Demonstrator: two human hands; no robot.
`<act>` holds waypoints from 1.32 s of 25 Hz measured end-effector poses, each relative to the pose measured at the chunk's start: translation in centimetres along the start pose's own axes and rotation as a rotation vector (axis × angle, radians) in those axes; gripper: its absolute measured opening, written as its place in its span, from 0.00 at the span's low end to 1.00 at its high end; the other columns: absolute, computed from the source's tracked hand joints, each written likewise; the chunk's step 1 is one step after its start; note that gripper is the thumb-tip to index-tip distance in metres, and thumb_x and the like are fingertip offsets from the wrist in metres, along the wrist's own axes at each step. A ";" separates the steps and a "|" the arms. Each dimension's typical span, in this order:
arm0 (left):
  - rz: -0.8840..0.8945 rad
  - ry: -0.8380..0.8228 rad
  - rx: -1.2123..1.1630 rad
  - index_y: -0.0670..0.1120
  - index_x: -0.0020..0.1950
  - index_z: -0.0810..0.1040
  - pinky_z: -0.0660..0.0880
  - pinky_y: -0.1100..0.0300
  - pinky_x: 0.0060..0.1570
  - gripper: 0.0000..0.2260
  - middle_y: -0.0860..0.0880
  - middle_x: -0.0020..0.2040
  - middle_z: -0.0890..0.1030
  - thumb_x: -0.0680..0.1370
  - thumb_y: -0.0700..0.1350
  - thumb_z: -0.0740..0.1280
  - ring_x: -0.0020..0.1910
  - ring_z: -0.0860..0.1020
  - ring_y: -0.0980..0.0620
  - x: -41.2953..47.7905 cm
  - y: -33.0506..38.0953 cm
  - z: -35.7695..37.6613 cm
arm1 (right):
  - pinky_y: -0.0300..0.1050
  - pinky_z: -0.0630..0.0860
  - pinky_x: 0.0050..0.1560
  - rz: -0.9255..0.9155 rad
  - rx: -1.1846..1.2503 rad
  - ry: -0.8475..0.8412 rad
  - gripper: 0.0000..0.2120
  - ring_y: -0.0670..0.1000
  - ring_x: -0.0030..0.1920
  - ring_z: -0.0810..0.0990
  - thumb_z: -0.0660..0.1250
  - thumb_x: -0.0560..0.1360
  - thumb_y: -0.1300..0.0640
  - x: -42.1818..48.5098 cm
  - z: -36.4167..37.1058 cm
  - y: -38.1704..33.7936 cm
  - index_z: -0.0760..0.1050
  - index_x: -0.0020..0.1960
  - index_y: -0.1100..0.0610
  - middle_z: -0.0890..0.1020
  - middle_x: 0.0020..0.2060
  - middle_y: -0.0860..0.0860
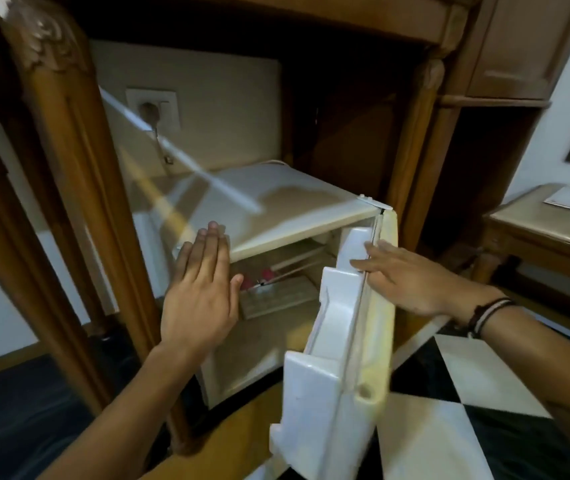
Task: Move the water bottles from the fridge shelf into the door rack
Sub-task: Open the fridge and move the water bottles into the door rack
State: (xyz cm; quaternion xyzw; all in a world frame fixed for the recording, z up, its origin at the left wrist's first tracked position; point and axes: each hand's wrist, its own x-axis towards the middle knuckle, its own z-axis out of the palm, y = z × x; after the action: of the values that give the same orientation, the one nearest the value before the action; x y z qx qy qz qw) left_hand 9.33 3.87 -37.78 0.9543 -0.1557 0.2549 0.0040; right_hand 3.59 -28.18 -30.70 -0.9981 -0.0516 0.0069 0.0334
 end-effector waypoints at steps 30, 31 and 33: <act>0.031 0.294 -0.042 0.34 0.90 0.49 0.42 0.44 0.90 0.36 0.36 0.91 0.47 0.89 0.57 0.49 0.91 0.46 0.39 -0.1 -0.4 4.9 | 0.47 0.75 0.47 0.518 -0.059 -0.337 0.23 0.59 0.55 0.83 0.75 0.75 0.52 -5.8 19.7 10.2 0.68 0.63 0.58 0.80 0.56 0.58; 0.026 0.292 -0.035 0.34 0.90 0.49 0.40 0.45 0.90 0.36 0.36 0.91 0.47 0.89 0.57 0.49 0.91 0.46 0.39 -0.1 -0.2 4.8 | 0.48 0.76 0.47 0.508 -0.065 -0.291 0.25 0.59 0.53 0.83 0.73 0.76 0.54 -5.9 20.2 10.3 0.66 0.66 0.58 0.80 0.54 0.58; 0.011 0.283 -0.027 0.34 0.90 0.49 0.36 0.48 0.89 0.36 0.36 0.91 0.46 0.89 0.57 0.48 0.91 0.45 0.39 -0.2 -0.2 4.6 | 0.49 0.77 0.46 0.484 -0.085 -0.234 0.24 0.59 0.49 0.82 0.67 0.78 0.60 -5.6 20.8 10.2 0.62 0.70 0.58 0.79 0.49 0.57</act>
State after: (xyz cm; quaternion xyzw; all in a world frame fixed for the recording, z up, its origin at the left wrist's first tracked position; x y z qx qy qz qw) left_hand 11.45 3.67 -41.84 0.9079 -0.1622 0.3848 0.0375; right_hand -1.31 -37.53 -52.05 -0.9743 0.1848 0.1278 -0.0172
